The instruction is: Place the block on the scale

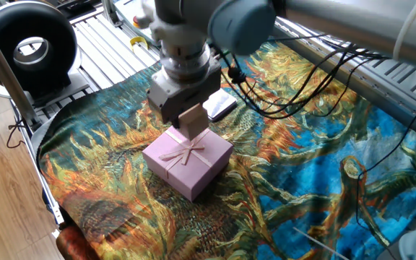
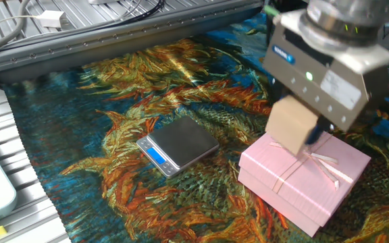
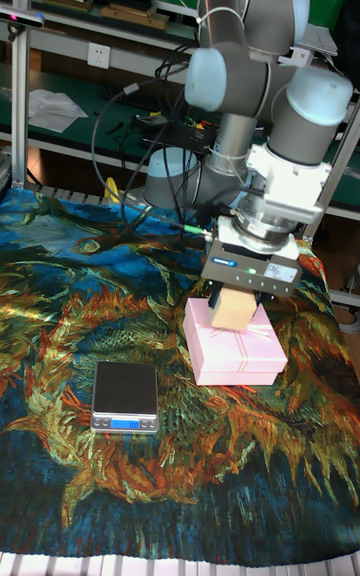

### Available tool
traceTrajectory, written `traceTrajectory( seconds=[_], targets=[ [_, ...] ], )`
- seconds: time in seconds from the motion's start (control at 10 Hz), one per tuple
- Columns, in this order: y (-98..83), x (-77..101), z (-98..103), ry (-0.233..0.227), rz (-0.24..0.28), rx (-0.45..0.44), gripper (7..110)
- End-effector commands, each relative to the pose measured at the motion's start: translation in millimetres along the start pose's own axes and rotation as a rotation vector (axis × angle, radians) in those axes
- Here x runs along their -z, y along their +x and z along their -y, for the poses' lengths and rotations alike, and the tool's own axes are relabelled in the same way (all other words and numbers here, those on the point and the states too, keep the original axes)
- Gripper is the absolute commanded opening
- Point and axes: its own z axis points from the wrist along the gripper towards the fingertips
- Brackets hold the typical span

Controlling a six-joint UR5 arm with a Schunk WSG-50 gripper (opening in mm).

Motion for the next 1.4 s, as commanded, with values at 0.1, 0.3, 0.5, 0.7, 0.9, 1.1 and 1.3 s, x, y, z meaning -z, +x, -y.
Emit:
traceTrajectory(
  seconds=[0.1, 0.3, 0.5, 0.7, 0.9, 1.1, 1.3],
  targets=[
    [-9.3, 10.6, 15, -0.031, 0.008, -0.009, 7],
    [-17.0, 11.6, 31, -0.034, 0.010, -0.009, 7],
    [-27.4, 17.7, 49, -0.054, 0.010, -0.015, 7],
    [-34.2, 18.5, 67, -0.054, 0.018, -0.012, 7],
    [-42.9, 12.9, 84, -0.035, 0.030, -0.012, 7],
    [-53.0, 7.9, 94, -0.034, 0.037, -0.011, 7],
    [-60.5, 0.8, 103, -0.028, 0.039, -0.018, 7]
  ],
)
